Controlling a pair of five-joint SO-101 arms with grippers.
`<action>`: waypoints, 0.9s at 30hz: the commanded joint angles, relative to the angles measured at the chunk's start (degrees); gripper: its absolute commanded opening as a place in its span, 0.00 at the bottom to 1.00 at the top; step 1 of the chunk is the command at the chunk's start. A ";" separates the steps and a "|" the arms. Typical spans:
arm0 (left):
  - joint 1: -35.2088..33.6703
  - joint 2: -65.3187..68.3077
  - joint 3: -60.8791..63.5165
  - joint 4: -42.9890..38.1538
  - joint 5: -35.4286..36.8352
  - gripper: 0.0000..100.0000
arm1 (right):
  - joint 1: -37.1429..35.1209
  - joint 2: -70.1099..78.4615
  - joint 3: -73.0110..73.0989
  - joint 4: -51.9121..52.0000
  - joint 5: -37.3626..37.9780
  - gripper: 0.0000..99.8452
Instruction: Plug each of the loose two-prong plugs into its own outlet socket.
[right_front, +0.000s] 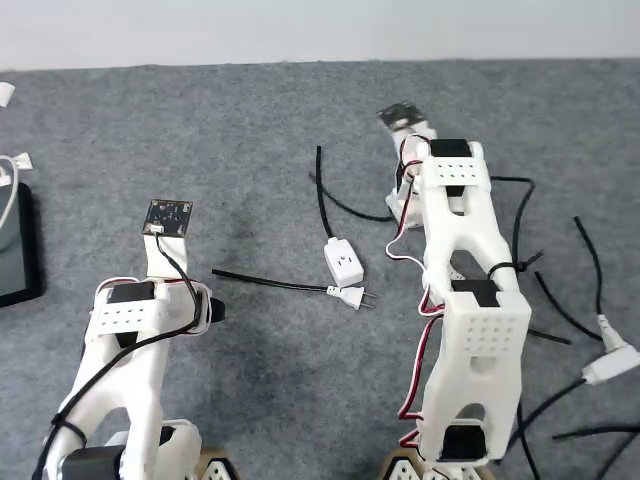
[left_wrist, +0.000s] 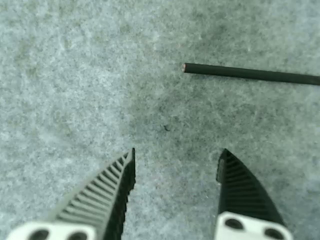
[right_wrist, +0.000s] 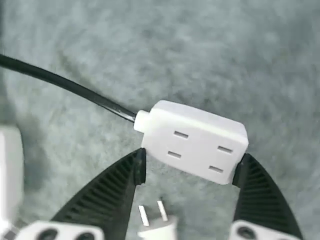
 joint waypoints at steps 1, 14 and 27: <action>-0.09 -0.26 -2.68 -1.23 -0.35 0.25 | -0.31 -1.71 -2.37 1.27 13.10 0.28; -0.09 -0.18 -2.68 -1.32 -0.44 0.25 | 5.32 -6.46 -8.09 9.36 34.46 0.28; -0.09 -0.18 -2.68 -1.41 -0.88 0.25 | -0.57 -4.97 -8.09 9.71 55.21 0.28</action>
